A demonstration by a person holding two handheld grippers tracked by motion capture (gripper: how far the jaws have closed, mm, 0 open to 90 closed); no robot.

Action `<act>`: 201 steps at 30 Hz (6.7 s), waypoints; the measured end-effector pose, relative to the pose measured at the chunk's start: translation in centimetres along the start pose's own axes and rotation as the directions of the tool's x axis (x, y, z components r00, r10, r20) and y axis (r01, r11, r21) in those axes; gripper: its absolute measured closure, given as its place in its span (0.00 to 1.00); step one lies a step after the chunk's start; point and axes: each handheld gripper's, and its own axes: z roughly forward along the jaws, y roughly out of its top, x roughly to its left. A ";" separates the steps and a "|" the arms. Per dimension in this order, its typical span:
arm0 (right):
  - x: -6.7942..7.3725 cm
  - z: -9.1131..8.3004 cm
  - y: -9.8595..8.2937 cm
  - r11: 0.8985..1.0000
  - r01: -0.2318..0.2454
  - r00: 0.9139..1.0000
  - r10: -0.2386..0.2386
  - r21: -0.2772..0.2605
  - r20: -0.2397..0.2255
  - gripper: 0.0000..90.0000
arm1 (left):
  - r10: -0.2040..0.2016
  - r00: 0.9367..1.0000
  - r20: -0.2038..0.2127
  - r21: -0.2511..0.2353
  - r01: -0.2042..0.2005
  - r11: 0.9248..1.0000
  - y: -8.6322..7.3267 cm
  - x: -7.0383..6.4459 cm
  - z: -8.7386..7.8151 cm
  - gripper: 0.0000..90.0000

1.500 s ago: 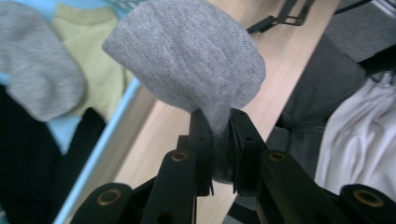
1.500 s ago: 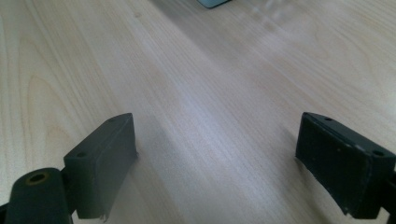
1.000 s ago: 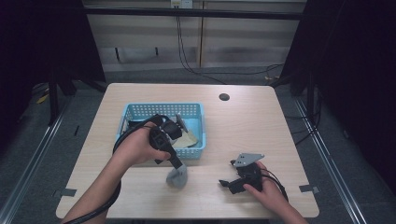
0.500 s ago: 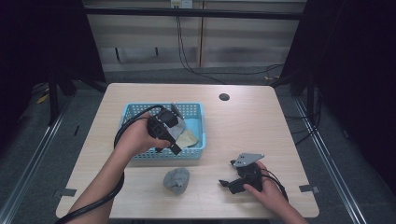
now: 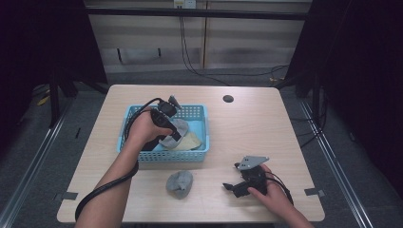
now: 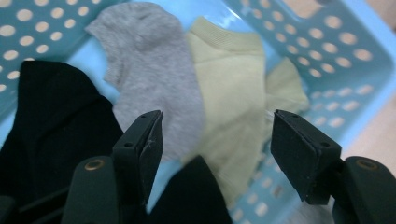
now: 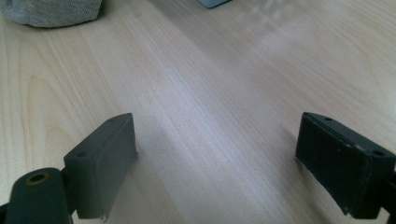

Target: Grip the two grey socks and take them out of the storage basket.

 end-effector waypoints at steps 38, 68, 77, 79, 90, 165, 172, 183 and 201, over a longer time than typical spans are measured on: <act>0.0 0.0 0.0 1.000 -0.001 1.000 0.001 0.000 0.001 0.13 | -0.083 0.995 -0.056 0.040 0.085 0.996 0.4 3.3 6.5 0.60; 0.0 0.0 0.0 1.000 0.000 1.000 0.000 0.000 0.000 0.13 | -0.088 0.996 0.005 0.065 0.087 0.994 1.6 1.7 0.3 0.90; 0.0 0.0 0.0 1.000 -0.004 1.000 0.004 0.004 -0.005 0.13 | -0.053 0.998 0.037 0.087 0.050 0.995 2.1 1.0 -1.9 0.90; 0.0 0.0 0.0 1.000 -0.004 1.000 0.004 0.004 -0.003 0.13 | -0.045 0.998 0.037 0.094 0.041 0.995 2.2 0.9 -2.2 0.90; 0.0 0.0 0.0 1.000 -0.004 1.000 0.004 0.004 -0.003 0.13 | -0.013 0.998 0.063 0.100 0.006 0.995 2.3 -0.1 -4.4 0.90; 0.0 0.0 0.0 1.000 -0.002 1.000 0.002 0.002 -0.004 0.13 | 0.388 0.897 0.213 0.045 -0.406 0.913 -0.3 -14.5 -4.4 0.90; 0.0 0.0 0.0 1.000 -0.002 1.000 0.002 0.002 -0.004 0.13 | 0.392 0.888 0.240 0.048 -0.414 0.909 -1.1 -15.1 -2.2 0.90; 0.0 0.0 0.0 1.000 -0.004 1.000 0.004 0.002 -0.004 0.13 | 0.392 0.889 0.236 0.095 -0.422 0.901 -2.1 -14.9 0.7 0.89; 0.0 0.0 0.0 1.000 -0.006 1.000 0.006 0.006 -0.006 0.13 | 0.355 0.911 0.210 0.135 -0.386 0.913 -2.9 -12.7 2.1 0.87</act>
